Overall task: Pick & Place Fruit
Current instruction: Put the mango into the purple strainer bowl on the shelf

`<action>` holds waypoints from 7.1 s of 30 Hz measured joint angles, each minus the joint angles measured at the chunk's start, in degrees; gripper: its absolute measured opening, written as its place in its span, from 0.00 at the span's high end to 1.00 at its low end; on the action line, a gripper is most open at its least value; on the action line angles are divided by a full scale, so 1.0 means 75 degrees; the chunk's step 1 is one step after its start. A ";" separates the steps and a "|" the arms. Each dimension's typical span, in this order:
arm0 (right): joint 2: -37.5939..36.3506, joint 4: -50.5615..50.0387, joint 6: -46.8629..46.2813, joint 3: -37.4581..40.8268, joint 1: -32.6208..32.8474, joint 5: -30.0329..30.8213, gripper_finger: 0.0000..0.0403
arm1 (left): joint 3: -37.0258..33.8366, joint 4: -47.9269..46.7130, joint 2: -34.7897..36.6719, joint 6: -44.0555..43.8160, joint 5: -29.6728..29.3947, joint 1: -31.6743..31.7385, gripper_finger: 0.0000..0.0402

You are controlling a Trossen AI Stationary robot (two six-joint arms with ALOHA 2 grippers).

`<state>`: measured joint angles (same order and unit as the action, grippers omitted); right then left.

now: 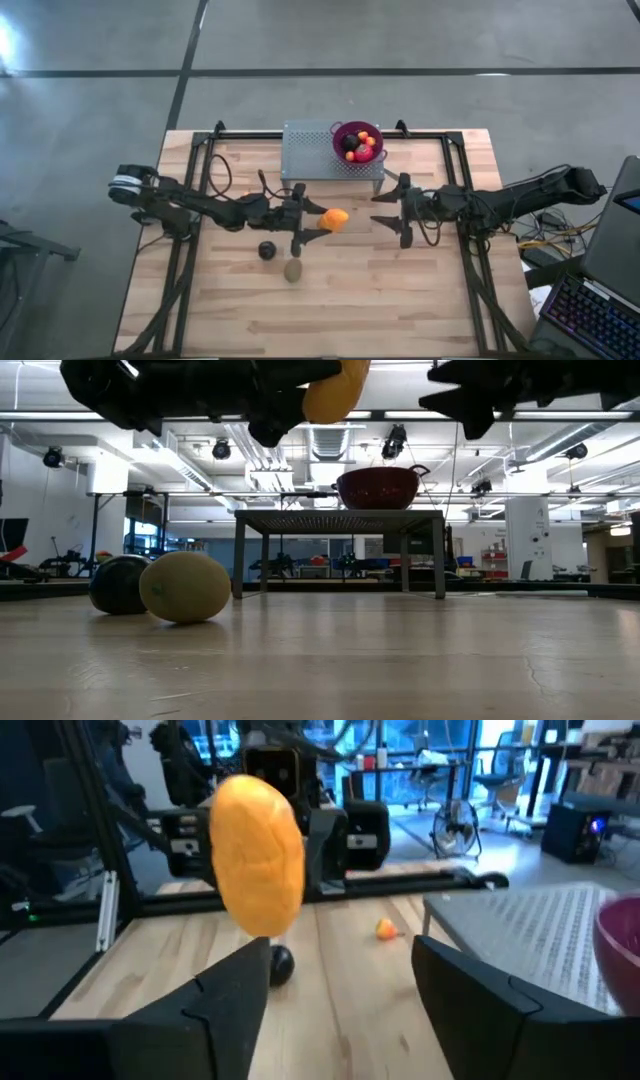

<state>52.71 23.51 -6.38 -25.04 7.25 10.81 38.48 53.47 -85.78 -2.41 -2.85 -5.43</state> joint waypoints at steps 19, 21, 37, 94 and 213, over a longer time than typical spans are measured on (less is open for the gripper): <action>0.0000 0.0302 0.0654 -0.0803 0.0000 -0.0014 0.30 | 0.1384 -0.1360 0.0000 0.0236 -0.0373 0.0006 0.41; 0.0000 0.0299 0.0684 -0.0850 0.0000 -0.0017 0.29 | 0.1422 -0.1335 0.0000 0.0310 -0.0373 0.0006 0.41; 0.1499 0.1268 0.1130 -0.1715 0.0003 -0.0078 0.24 | 0.2014 -0.1399 0.0017 0.0734 -0.0363 0.0096 0.41; 0.2597 0.1303 0.1050 -0.2007 0.0006 -0.0049 0.25 | 0.2026 -0.1375 -0.0713 0.0539 -0.0217 0.0178 0.41; 0.4366 -0.6660 0.0460 -0.7044 -0.4095 0.0142 0.42 | 0.0831 -0.6944 0.1297 -0.2474 -0.2540 -0.0069 0.15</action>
<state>85.45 -26.44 -2.92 -77.87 -23.47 11.87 44.71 1.40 -76.05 -20.96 -21.90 -5.95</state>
